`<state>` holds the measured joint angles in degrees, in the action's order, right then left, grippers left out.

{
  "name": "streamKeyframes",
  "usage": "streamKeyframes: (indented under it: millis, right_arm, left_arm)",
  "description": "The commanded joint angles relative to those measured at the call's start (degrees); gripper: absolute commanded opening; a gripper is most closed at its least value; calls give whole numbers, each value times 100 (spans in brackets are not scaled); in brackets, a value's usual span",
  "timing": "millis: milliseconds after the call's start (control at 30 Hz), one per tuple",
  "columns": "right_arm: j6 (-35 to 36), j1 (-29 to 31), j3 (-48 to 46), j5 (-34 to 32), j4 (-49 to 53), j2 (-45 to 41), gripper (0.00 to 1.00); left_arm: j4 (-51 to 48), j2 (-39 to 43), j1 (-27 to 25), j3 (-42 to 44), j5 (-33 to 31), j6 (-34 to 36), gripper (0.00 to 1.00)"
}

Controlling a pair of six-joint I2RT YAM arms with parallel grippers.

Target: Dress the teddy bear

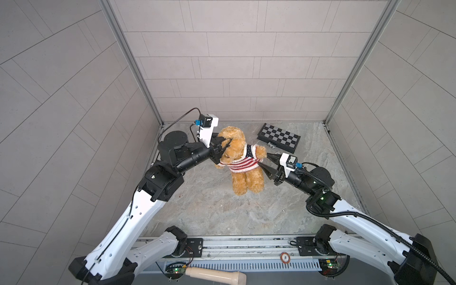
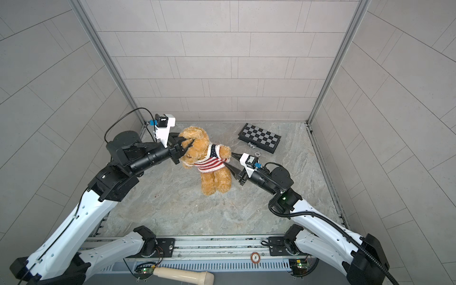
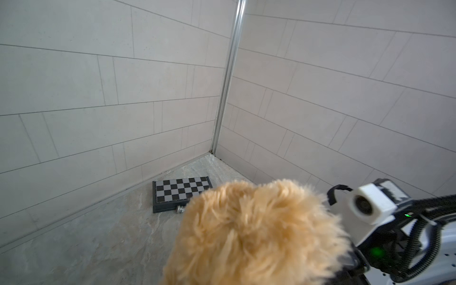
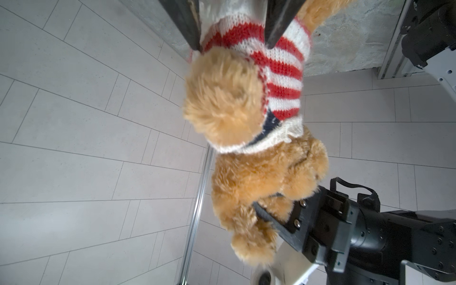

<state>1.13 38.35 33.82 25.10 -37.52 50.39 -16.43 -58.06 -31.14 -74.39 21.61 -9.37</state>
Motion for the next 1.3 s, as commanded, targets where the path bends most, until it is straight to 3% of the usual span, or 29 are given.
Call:
streamKeyframes:
  millis: [0,167,367,467,633,733,800,967,1167,1267]
  right_arm:
    - [-152,-151,62,-218,127,-288,52]
    - [-861,-647,12,120,36,-274,66]
    - [-1032,-811,290,304,451,77,63]
    - [-1197,-804,364,780,239,421,55]
    - [-1687,-784,293,987,-627,734,36]
    - [-1741,-733,475,1268,-613,1058,28]
    - [-1826,-706,529,1501,-747,1316,27]
    - [-2091,-660,492,1887,-1111,1666,37]
    - [-1760,-655,463,1729,-589,1760,23]
    - [-1691,-653,416,1578,-601,1605,21]
  left_arm:
    - [-501,-247,87,-422,-830,105,0]
    - [-469,-349,146,-484,-636,64,0]
    - [-558,-221,147,-550,-566,206,0]
    - [-424,-141,148,-477,-329,212,0]
    - [-47,14,147,-227,247,61,0]
    - [-75,23,144,-199,289,58,0]
    - [-26,21,147,-177,366,57,0]
    - [25,14,144,-194,483,11,0]
    - [113,82,143,-172,557,-10,0]
    - [84,102,144,-157,506,11,0]
